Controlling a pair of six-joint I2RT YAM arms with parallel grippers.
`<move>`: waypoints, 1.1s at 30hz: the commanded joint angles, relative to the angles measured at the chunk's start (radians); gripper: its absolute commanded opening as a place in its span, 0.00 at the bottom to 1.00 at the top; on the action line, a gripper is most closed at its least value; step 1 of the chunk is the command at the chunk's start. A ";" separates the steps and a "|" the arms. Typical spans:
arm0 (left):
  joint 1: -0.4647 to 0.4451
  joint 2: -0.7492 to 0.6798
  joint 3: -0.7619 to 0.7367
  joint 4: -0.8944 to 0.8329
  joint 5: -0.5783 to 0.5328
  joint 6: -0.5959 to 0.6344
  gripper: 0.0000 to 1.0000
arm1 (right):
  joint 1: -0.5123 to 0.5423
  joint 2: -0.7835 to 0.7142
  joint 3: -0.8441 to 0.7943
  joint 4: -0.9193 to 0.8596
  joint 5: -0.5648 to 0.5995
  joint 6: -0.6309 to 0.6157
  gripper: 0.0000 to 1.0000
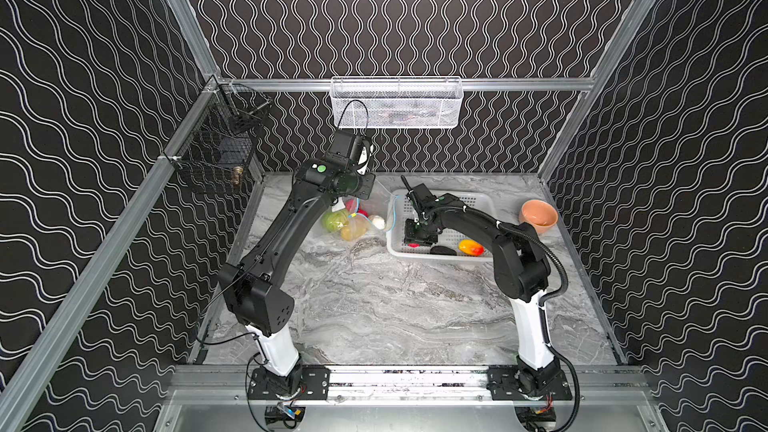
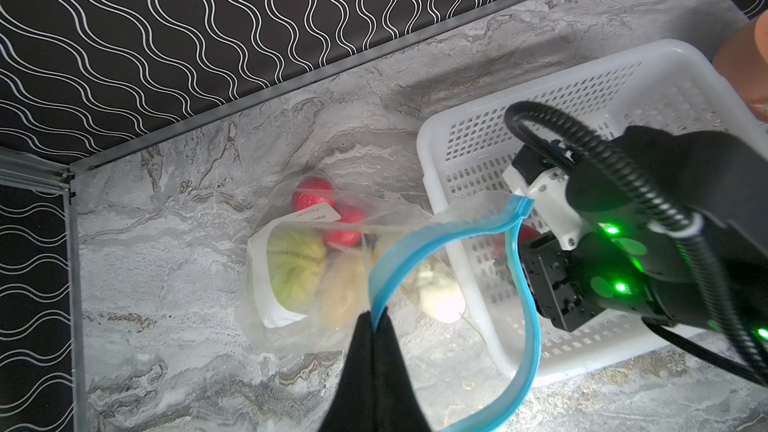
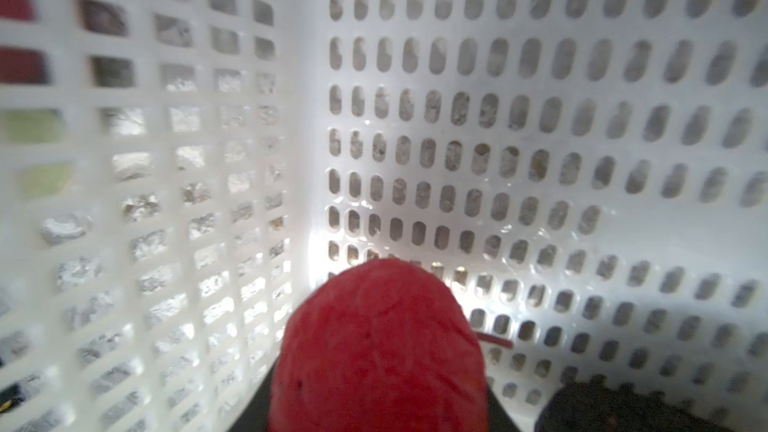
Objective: Place the food in the zip-top bag and seal the zipper
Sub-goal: 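Close the right gripper on the red beet, then lift the red beet out of the basket with the right gripper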
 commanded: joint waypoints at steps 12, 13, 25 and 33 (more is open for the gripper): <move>0.000 -0.005 -0.007 0.021 -0.008 0.013 0.00 | -0.001 -0.085 -0.066 0.081 0.032 0.015 0.35; 0.000 -0.010 -0.015 0.023 -0.010 0.013 0.00 | -0.001 -0.096 -0.075 0.089 0.033 0.015 0.35; 0.001 -0.033 -0.053 0.041 0.028 -0.006 0.00 | -0.018 -0.200 -0.138 0.171 0.014 0.053 0.34; 0.001 -0.038 -0.080 0.054 0.023 -0.003 0.00 | -0.019 -0.295 -0.193 0.236 0.028 0.060 0.34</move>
